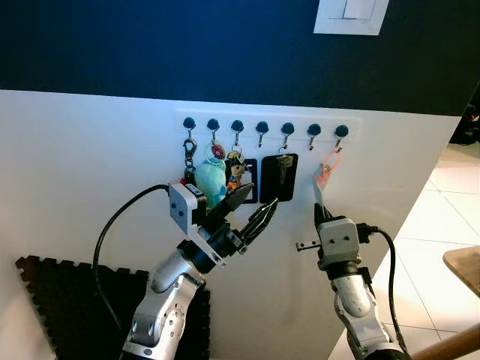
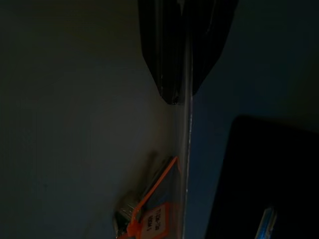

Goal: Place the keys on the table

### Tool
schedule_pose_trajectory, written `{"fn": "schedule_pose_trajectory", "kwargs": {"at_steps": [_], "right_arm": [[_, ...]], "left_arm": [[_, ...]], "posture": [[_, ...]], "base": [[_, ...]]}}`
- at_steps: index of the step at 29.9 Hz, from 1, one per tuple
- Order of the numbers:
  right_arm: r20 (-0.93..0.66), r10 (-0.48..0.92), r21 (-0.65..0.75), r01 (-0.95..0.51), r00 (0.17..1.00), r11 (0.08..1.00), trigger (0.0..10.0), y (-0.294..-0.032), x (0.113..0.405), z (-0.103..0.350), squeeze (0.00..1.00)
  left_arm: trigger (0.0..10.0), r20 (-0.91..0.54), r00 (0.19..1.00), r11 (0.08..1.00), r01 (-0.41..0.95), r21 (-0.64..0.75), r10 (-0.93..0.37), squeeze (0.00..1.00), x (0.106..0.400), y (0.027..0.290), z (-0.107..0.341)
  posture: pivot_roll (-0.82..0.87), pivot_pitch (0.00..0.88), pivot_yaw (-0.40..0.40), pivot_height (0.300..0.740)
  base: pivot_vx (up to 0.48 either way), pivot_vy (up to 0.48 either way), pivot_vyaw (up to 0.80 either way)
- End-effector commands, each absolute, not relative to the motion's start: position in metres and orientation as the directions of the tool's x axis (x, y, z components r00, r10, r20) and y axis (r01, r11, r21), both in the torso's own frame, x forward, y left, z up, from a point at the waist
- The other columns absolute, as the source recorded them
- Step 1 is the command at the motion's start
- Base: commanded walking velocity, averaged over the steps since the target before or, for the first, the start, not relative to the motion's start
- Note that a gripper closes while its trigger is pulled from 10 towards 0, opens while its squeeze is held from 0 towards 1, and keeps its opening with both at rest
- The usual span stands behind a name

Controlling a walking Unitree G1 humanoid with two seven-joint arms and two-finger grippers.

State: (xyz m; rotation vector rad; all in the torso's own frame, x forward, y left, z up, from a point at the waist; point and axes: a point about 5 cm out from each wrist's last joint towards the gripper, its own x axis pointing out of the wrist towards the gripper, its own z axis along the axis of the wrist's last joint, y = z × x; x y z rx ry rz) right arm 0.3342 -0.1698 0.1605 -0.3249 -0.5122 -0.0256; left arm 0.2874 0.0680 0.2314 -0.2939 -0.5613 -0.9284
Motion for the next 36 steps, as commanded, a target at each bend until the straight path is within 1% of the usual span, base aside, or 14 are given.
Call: {"fn": "schedule_pose_trajectory", "kwargs": {"at_steps": [1,9,14,26,32,34,35,36], "right_arm": [[0.500,0.081,-0.315,0.094,0.862,0.944,10.0,-0.165,0.334,0.164,0.00],[0.516,0.075,-0.313,0.106,0.853,0.944,10.0,-0.165,0.333,0.166,0.00],[0.547,0.075,-0.312,0.120,0.834,0.942,10.0,-0.165,0.331,0.174,0.00],[0.632,0.008,-0.256,0.199,0.775,0.946,10.0,-0.173,0.320,0.194,0.00],[0.640,-0.009,-0.238,0.209,0.769,0.948,10.0,-0.173,0.317,0.196,0.00],[0.638,-0.017,-0.223,0.206,0.770,0.953,10.0,-0.173,0.316,0.196,0.00],[0.632,-0.038,-0.188,0.200,0.774,0.962,10.0,-0.173,0.316,0.196,0.00],[0.613,-0.086,-0.112,0.194,0.785,0.975,10.0,-0.174,0.317,0.196,0.00]], "left_arm": [[10.0,0.584,0.466,0.569,0.822,-0.008,-0.665,0.00,0.286,0.068,0.233],[10.0,0.560,0.458,0.557,0.830,0.007,-0.690,0.00,0.285,0.067,0.229],[10.0,0.533,0.471,0.561,0.828,0.009,-0.703,0.00,0.286,0.071,0.221],[10.0,0.534,0.456,0.547,0.837,0.013,-0.712,0.00,0.285,0.070,0.223],[10.0,0.525,0.449,0.537,0.843,0.018,-0.723,0.00,0.284,0.068,0.222],[10.0,0.522,0.448,0.536,0.844,0.021,-0.726,0.00,0.284,0.068,0.221],[10.0,0.519,0.448,0.535,0.844,0.023,-0.728,0.00,0.284,0.068,0.221],[10.0,0.513,0.446,0.533,0.846,0.027,-0.734,0.00,0.284,0.069,0.221]], "posture": [[0.04,0.056,-0.015,0.740],[0.03,0.053,-0.008,0.740],[0.03,0.051,-0.002,0.740],[0.03,0.041,0.008,0.740],[0.03,0.041,0.012,0.740],[0.03,0.040,0.014,0.740],[0.03,0.040,0.015,0.740],[0.04,0.041,0.017,0.740]], "base": [[0.000,0.000,0.00],[0.000,0.000,0.00],[0.000,0.000,0.00],[0.000,0.000,0.00],[0.000,0.000,0.00],[0.000,0.000,0.00],[0.000,0.000,0.00],[0.000,0.000,0.00]]}}
